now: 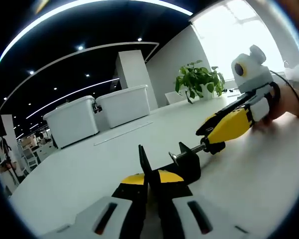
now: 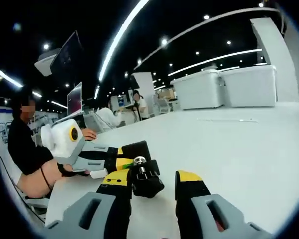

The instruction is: Clamp the fixed fixture on the desktop, loosen the retaining clip, secure it to the edge of the desk, and tighten the retaining clip.

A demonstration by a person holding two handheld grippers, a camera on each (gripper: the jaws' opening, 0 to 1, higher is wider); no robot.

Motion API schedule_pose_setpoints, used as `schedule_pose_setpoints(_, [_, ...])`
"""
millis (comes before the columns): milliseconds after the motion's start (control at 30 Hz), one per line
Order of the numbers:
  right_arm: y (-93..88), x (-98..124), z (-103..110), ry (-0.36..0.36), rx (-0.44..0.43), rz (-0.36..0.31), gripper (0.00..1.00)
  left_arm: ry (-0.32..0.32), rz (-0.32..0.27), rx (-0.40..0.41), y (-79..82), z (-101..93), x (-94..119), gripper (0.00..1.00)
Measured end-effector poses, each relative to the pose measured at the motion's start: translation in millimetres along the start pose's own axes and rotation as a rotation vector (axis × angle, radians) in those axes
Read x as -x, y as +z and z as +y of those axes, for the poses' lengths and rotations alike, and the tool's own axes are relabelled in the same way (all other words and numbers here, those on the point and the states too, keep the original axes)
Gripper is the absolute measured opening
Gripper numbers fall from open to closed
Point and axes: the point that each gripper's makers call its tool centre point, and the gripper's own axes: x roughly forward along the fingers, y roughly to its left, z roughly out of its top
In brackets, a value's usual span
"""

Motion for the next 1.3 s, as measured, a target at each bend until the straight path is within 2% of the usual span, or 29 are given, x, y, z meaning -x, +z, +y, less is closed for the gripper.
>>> schedule_pose_setpoints(100, [-2.2,-4,7,0.009,0.001,0.010,0.28,0.000,0.000,0.000,0.0,0.4,0,0.07])
schedule_pose_setpoints(200, [-3.4,-5,3,-0.010,-0.002,0.014,0.25,0.000,0.000,0.001,0.0,0.7,0,0.07])
schedule_pose_setpoints(367, [-2.3,-5,4,-0.007,0.021,-0.002,0.25,0.000,-0.001,-0.001,0.2,0.9,0,0.07])
schedule_pose_setpoints(433, [-1.3,-5,6,-0.014,0.084,-0.017,0.25,0.000,-0.001,-0.001,0.1,0.9,0,0.07])
schedule_pose_setpoints(533, [0.5,-5,7,-0.045,0.235,-0.037,0.25,0.001,-0.001,-0.002,0.3,0.8,0,0.07])
schedule_pose_setpoints(700, [3.1,-6,13,-0.091,0.534,-0.055,0.25,0.001,-0.001,-0.002,0.3,0.9,0,0.07])
schedule_pose_setpoints(800, [3.2,-7,14,-0.110,0.635,-0.054,0.25,0.001,-0.001,-0.003,0.3,0.9,0,0.07])
schedule_pose_setpoints(1000, [2.8,-8,15,-0.136,0.678,-0.048,0.25,0.001,-0.001,-0.002,0.2,0.9,-1,0.07])
schedule_pose_setpoints(1067, [4.3,-7,15,-0.133,0.663,-0.048,0.26,0.001,-0.001,-0.003,0.2,0.9,-1,0.07])
schedule_pose_setpoints(1133, [7.1,-4,16,-0.113,0.527,-0.055,0.27,0.000,-0.001,-0.002,0.2,0.8,-1,0.07])
schedule_pose_setpoints(1200, [25.9,1,20,-0.064,0.327,-0.169,0.36,0.000,-0.001,-0.002,0.3,0.7,-1,0.07])
schedule_pose_setpoints(1233, [29.1,2,18,-0.055,0.273,-0.185,0.39,0.000,-0.001,-0.001,0.2,0.6,-1,0.07])
schedule_pose_setpoints(1300, [27.2,5,5,-0.065,0.175,-0.153,0.38,0.000,-0.001,-0.002,0.4,0.7,-1,0.07])
